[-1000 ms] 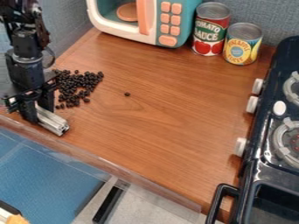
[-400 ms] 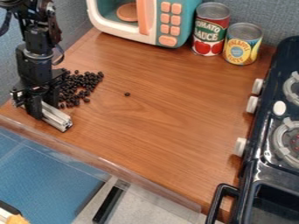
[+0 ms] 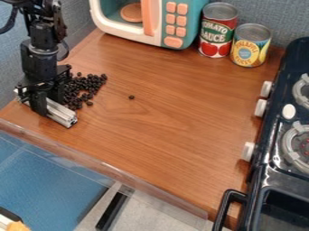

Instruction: Sweep into pile

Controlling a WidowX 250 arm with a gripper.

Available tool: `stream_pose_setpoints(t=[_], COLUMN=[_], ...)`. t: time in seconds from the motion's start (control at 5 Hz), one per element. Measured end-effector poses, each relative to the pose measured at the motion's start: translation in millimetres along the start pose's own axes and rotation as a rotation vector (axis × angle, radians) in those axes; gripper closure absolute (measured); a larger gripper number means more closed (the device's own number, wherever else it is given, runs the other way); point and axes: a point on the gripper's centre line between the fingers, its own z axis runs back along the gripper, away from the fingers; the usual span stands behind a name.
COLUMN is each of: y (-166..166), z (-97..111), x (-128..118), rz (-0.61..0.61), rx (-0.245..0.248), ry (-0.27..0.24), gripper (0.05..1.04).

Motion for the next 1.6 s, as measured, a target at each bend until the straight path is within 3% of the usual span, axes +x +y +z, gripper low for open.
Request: stream_pose_setpoints(t=[0.8, 1.6], y=[-34, -48], z=[6, 6], x=[0, 3], rz=[-0.058, -0.352], rx=[-0.044, 0.080], ry=[-0.037, -0.050], gripper=[0.664, 0.665])
